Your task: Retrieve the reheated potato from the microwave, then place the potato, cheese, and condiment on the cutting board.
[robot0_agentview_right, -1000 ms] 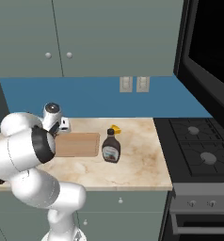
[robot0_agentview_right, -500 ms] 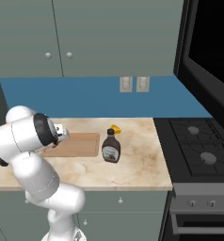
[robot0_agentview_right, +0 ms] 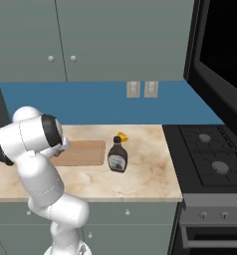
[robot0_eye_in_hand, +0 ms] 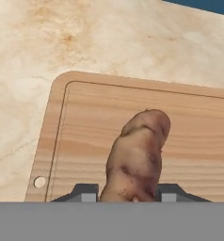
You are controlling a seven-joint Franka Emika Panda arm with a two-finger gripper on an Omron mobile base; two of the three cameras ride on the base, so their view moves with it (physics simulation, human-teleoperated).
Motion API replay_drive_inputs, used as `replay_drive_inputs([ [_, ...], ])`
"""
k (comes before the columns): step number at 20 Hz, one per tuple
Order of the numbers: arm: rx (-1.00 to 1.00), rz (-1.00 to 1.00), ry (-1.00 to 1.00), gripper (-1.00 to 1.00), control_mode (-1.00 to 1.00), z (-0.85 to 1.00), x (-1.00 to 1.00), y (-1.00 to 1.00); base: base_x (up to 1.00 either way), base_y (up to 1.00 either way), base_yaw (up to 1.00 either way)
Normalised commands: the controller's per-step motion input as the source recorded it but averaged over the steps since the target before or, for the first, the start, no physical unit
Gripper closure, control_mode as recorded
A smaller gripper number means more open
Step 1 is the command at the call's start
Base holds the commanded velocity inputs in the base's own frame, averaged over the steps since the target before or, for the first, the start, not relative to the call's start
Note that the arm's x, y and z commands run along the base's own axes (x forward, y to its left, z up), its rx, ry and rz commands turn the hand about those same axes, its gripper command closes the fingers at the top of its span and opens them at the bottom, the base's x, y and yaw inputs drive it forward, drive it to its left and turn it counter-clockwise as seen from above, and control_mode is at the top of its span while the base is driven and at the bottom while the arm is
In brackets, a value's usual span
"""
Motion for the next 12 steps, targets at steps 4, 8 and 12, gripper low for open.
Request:
replay_drive_inputs([
  [4, 0.08, -0.12, 0.06, 1.0, -1.0, -0.11, 0.19, 0.13, 0.0, 0.0, 0.0],
  [8, 0.13, -0.1, 0.13, 1.0, -1.0, -0.13, 0.15, 0.09, 0.0, 0.0, 0.0],
  [12, 0.17, -0.06, 0.2, 1.0, -1.0, -0.16, 0.13, 0.08, 0.0, 0.0, 0.0],
])
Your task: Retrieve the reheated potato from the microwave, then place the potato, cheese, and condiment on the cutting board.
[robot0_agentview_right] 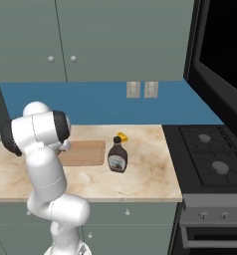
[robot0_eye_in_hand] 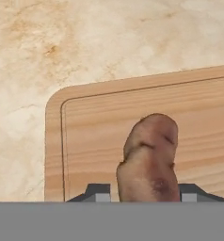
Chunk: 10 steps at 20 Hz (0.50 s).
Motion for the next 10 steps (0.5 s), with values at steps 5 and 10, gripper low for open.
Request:
replay_drive_inputs([
  [5, 0.18, -0.02, 0.19, 1.0, -1.0, -0.16, 0.1, 0.09, 0.0, 0.0, 0.0],
  [10, 0.17, 0.0, 0.15, 1.0, -1.0, -0.21, 0.05, 0.07, 0.0, 0.0, 0.0],
])
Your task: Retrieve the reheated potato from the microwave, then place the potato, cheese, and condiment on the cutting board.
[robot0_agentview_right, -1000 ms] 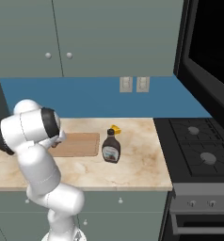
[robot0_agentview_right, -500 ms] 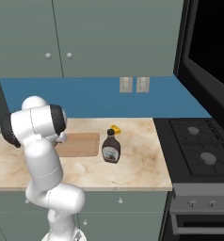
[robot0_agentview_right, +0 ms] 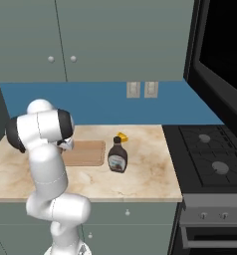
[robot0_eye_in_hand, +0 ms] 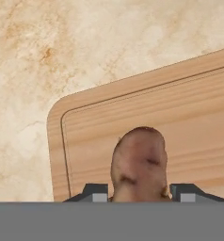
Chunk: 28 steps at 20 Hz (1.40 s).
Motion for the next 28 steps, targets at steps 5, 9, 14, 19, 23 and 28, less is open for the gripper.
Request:
replay_drive_inputs([
  [5, 0.14, 0.0, 0.16, 1.0, -1.0, -0.24, -0.03, 0.09, 0.0, 0.0, 0.0],
  [9, 0.12, 0.0, 0.14, 1.0, -1.0, -0.25, -0.12, 0.12, 0.0, 0.0, 0.0],
  [14, 0.1, 0.0, 0.09, 1.0, -1.0, -0.24, -0.12, 0.2, 0.0, 0.0, 0.0],
  [19, 0.03, 0.0, 0.02, 1.0, -1.0, -0.28, -0.24, 0.26, 0.0, 0.0, 0.0],
  [23, 0.0, -0.01, 0.0, 1.0, -1.0, -0.3, -0.24, 0.3, 0.0, 0.0, 0.0],
  [28, 0.0, -0.02, 0.0, 1.0, -1.0, -0.32, -0.26, 0.29, 0.0, 0.0, 0.0],
])
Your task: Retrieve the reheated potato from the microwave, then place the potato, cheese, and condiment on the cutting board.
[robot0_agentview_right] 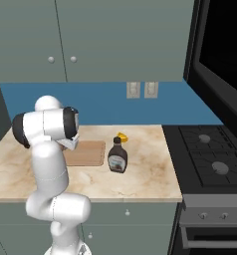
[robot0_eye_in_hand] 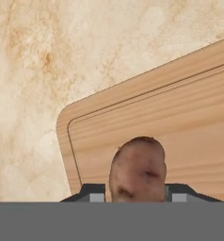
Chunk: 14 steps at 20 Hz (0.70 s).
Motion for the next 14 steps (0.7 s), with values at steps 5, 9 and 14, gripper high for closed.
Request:
replay_drive_inputs([
  [5, 0.0, -0.05, 0.0, 1.0, -1.0, -0.41, -0.09, 0.22, 0.0, 0.0, 0.0],
  [9, 0.0, -0.04, 0.0, -1.0, -1.0, -0.43, -0.07, 0.19, 0.0, 0.0, 0.0],
  [14, -0.01, -0.03, 0.0, -1.0, -1.0, -0.36, -0.19, 0.23, 0.0, 0.0, 0.0],
])
